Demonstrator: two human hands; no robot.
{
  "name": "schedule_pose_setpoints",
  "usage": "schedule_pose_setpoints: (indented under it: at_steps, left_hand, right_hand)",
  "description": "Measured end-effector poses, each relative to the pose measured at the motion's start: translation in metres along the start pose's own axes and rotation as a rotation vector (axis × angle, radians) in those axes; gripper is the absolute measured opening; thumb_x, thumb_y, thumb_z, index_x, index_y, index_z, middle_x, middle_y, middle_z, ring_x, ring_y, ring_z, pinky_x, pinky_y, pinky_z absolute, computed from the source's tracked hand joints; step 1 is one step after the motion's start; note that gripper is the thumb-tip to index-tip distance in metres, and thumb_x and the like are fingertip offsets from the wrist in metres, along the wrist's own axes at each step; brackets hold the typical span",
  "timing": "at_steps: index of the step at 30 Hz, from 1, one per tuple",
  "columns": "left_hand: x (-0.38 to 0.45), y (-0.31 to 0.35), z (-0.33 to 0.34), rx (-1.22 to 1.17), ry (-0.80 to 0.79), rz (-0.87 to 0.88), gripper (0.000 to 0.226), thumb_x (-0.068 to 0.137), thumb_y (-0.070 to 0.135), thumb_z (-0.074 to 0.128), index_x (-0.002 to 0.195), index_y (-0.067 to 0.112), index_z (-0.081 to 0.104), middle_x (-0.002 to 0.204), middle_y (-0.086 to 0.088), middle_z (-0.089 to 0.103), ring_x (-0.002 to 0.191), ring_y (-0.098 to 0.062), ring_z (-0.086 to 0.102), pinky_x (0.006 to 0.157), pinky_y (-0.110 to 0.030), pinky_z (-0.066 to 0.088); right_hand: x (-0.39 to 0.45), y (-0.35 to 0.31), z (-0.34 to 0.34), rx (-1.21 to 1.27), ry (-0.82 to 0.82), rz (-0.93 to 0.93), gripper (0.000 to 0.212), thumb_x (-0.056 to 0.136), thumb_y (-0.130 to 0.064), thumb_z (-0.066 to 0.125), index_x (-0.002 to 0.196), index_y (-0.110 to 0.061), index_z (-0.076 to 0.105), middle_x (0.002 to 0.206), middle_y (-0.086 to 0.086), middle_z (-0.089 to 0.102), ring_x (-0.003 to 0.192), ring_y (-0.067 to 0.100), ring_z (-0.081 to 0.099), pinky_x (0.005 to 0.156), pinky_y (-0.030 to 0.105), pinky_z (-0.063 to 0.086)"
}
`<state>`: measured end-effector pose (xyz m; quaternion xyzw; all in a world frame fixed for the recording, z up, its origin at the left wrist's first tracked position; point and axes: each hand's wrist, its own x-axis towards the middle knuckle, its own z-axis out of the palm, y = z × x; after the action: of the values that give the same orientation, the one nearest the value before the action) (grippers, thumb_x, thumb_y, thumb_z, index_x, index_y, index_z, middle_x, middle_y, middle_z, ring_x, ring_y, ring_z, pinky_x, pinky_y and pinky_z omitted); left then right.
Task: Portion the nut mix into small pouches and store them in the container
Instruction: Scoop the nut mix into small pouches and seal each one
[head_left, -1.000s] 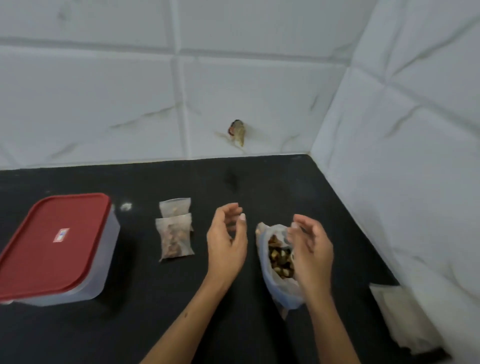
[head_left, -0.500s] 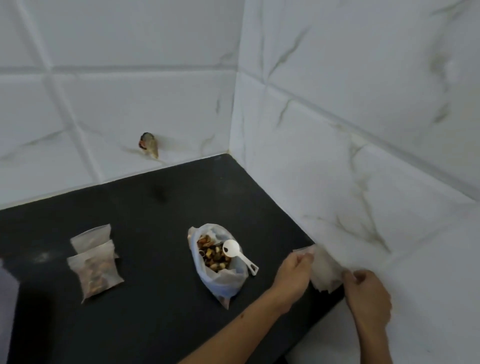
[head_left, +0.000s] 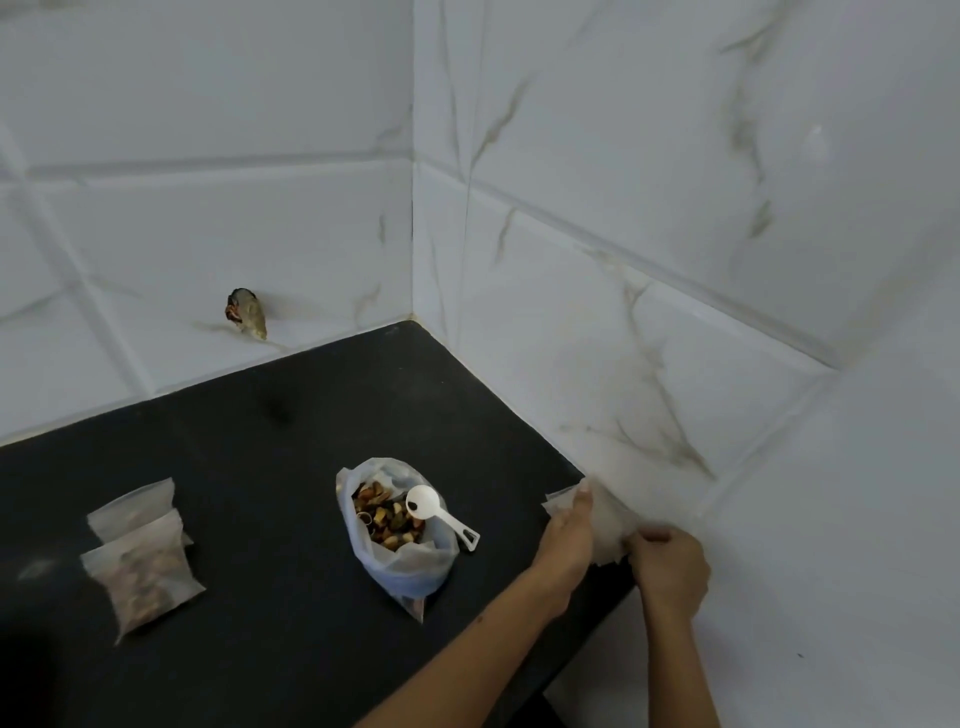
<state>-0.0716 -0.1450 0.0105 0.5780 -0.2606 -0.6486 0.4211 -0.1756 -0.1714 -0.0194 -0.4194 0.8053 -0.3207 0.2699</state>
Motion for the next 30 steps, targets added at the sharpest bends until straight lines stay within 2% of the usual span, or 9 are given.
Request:
schedule_pose_setpoints:
  at_steps: [4, 7, 9, 12, 19, 22, 25, 28, 30]
  left_hand:
    - [-0.008, -0.002, -0.007, -0.008, -0.038, 0.071, 0.028, 0.099, 0.049, 0.037, 0.11, 0.028, 0.052, 0.106, 0.008, 0.059, 0.108, -0.011, 0.057, 0.101, -0.027, 0.044]
    - [-0.021, -0.004, -0.017, 0.024, -0.014, 0.219, 0.037, 0.091, 0.044, 0.058, 0.12, 0.023, 0.049, 0.125, 0.005, 0.053, 0.107, -0.004, 0.053, 0.09, -0.017, 0.044]
    - [-0.031, 0.0, -0.028, 0.009, 0.057, 0.337, 0.071, 0.08, 0.039, 0.074, 0.138, 0.019, 0.039, 0.136, 0.005, 0.046, 0.116, -0.005, 0.049, 0.093, -0.017, 0.043]
    - [-0.047, 0.008, -0.052, 0.006, 0.163, 0.553, 0.1, 0.055, 0.042, 0.089, 0.138, 0.031, 0.035, 0.142, 0.009, 0.045, 0.127, -0.005, 0.046, 0.107, -0.026, 0.04]
    - [-0.085, 0.021, -0.106, 0.056, 0.382, 0.845, 0.087, 0.052, 0.031, 0.091, 0.129, 0.028, 0.049, 0.123, 0.01, 0.061, 0.116, -0.002, 0.057, 0.092, -0.018, 0.049]
    - [-0.099, 0.013, -0.123, 0.186, 0.525, 0.92, 0.079, 0.056, 0.04, 0.087, 0.125, 0.025, 0.053, 0.114, 0.011, 0.062, 0.11, -0.007, 0.06, 0.089, -0.022, 0.051]
    - [-0.109, 0.004, -0.135, 0.3, 0.651, 0.961, 0.076, 0.058, 0.044, 0.084, 0.125, 0.028, 0.052, 0.116, 0.014, 0.06, 0.112, -0.005, 0.057, 0.093, -0.02, 0.047]
    - [-0.115, -0.001, -0.146, 0.462, 0.727, 0.964, 0.077, 0.059, 0.043, 0.082, 0.127, 0.028, 0.049, 0.116, 0.017, 0.056, 0.113, -0.006, 0.054, 0.099, -0.029, 0.044]
    - [-0.117, -0.004, -0.152, 0.589, 0.765, 0.969, 0.079, 0.059, 0.037, 0.083, 0.129, 0.03, 0.046, 0.114, 0.018, 0.053, 0.111, -0.001, 0.051, 0.102, -0.023, 0.038]
  right_hand:
    - [-0.008, 0.004, -0.006, 0.196, 0.156, -0.039, 0.015, 0.081, -0.01, 0.066, 0.095, -0.011, 0.07, 0.094, 0.011, 0.071, 0.091, 0.032, 0.063, 0.08, 0.032, 0.046]
    - [-0.014, -0.002, -0.012, 0.418, 0.121, -0.053, 0.012, 0.083, -0.013, 0.068, 0.095, -0.013, 0.068, 0.087, 0.008, 0.07, 0.081, 0.025, 0.067, 0.07, 0.029, 0.054]
    - [-0.024, -0.02, -0.016, 0.599, -0.071, -0.003, 0.014, 0.085, -0.011, 0.067, 0.099, -0.01, 0.067, 0.087, 0.007, 0.068, 0.077, 0.019, 0.065, 0.06, 0.025, 0.055]
    - [-0.05, -0.052, -0.02, 0.682, -0.479, 0.01, 0.017, 0.086, -0.006, 0.063, 0.103, -0.009, 0.064, 0.094, 0.007, 0.067, 0.086, 0.018, 0.064, 0.066, 0.026, 0.05]
    - [-0.096, -0.078, 0.002, 0.547, -0.982, -0.127, 0.017, 0.087, -0.008, 0.058, 0.101, -0.007, 0.067, 0.098, 0.01, 0.072, 0.094, 0.024, 0.068, 0.084, 0.04, 0.056]
    - [-0.111, -0.084, 0.013, 0.37, -0.919, -0.268, 0.012, 0.089, -0.012, 0.06, 0.098, -0.014, 0.068, 0.096, 0.005, 0.072, 0.09, 0.017, 0.068, 0.078, 0.034, 0.056]
    - [-0.13, -0.1, 0.014, 0.484, -0.75, -0.39, 0.01, 0.09, -0.023, 0.06, 0.091, -0.016, 0.068, 0.086, 0.002, 0.072, 0.083, 0.013, 0.068, 0.072, 0.027, 0.053]
    - [-0.151, -0.112, 0.011, 0.45, -0.86, -0.49, 0.007, 0.084, -0.021, 0.068, 0.088, -0.015, 0.068, 0.08, -0.001, 0.072, 0.078, 0.009, 0.068, 0.066, 0.023, 0.053]
    - [-0.162, -0.113, 0.012, 0.307, -0.892, -0.608, 0.011, 0.078, -0.014, 0.074, 0.085, -0.018, 0.066, 0.079, -0.003, 0.07, 0.077, 0.007, 0.067, 0.064, 0.019, 0.051]
